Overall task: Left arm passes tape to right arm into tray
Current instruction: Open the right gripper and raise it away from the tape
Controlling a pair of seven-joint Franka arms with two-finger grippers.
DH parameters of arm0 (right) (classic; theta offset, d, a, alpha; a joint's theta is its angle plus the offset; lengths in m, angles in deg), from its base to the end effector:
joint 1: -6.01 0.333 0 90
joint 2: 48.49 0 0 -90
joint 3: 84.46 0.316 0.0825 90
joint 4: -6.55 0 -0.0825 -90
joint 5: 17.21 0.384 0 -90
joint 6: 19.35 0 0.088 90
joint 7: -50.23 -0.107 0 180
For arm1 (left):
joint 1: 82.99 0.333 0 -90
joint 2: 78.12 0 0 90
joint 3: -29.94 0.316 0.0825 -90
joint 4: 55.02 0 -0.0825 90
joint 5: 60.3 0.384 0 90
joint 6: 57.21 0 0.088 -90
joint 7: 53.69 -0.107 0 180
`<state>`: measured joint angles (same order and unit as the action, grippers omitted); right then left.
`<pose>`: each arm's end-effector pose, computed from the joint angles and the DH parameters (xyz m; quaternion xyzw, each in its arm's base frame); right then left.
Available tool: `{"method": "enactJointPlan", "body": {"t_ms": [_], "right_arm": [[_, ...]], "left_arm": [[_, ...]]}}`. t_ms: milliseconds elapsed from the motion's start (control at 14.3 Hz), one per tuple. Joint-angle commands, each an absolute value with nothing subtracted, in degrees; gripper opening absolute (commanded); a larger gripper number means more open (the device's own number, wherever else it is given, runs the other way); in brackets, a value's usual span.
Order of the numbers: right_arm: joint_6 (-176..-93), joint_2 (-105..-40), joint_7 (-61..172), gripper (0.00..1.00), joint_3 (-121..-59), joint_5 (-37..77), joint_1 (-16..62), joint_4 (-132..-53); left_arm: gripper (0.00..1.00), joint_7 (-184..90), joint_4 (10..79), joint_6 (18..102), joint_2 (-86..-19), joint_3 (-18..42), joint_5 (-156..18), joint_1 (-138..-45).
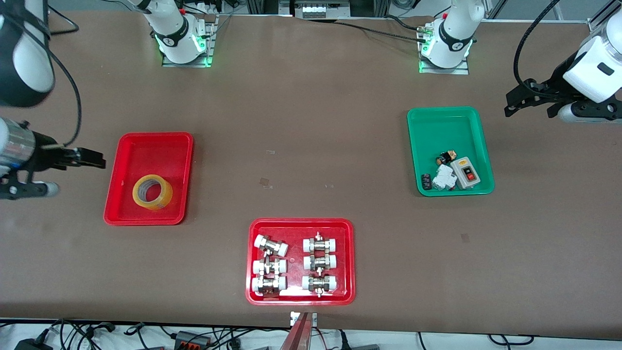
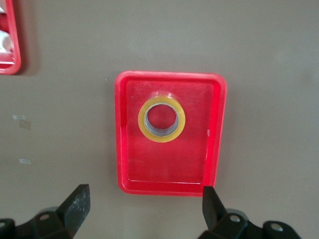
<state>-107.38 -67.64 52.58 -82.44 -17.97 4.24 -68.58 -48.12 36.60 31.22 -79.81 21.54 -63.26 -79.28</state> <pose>0.6465 -0.0023 0.5422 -0.9983 -0.0221 0.0544 0.0002 0.5399 -0.0512 0.6249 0.9996 0.0074 -0.0153 0.0224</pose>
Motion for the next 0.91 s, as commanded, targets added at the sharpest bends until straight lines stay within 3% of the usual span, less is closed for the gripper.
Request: {"method": "enactJointPlan", "body": {"t_ms": [0,349,488,837], "right_arm": [[-104.88,-67.21,52.26,1.0,-83.32,-18.53,3.12,-64.56],[-107.32,-66.33,50.14,1.0,-83.49,-18.53,2.76,-64.55],[-110.92,-66.16,51.37,1.0,-86.73,-18.44,5.3,-64.99],[-115.59,-61.42,51.73,1.0,-88.24,-18.35,5.93,-72.35]], "left_arm": [[1.0,-47.98,35.16,29.89,-79.44,21.41,-62.15,-79.39],[1.0,-47.98,35.16,29.89,-79.44,21.5,-62.06,-79.39],[1.0,-48.15,35.16,29.97,-79.44,21.5,-60.84,-79.3],[1.0,-47.62,35.07,29.89,-79.44,21.59,-60.74,-79.13]]}}
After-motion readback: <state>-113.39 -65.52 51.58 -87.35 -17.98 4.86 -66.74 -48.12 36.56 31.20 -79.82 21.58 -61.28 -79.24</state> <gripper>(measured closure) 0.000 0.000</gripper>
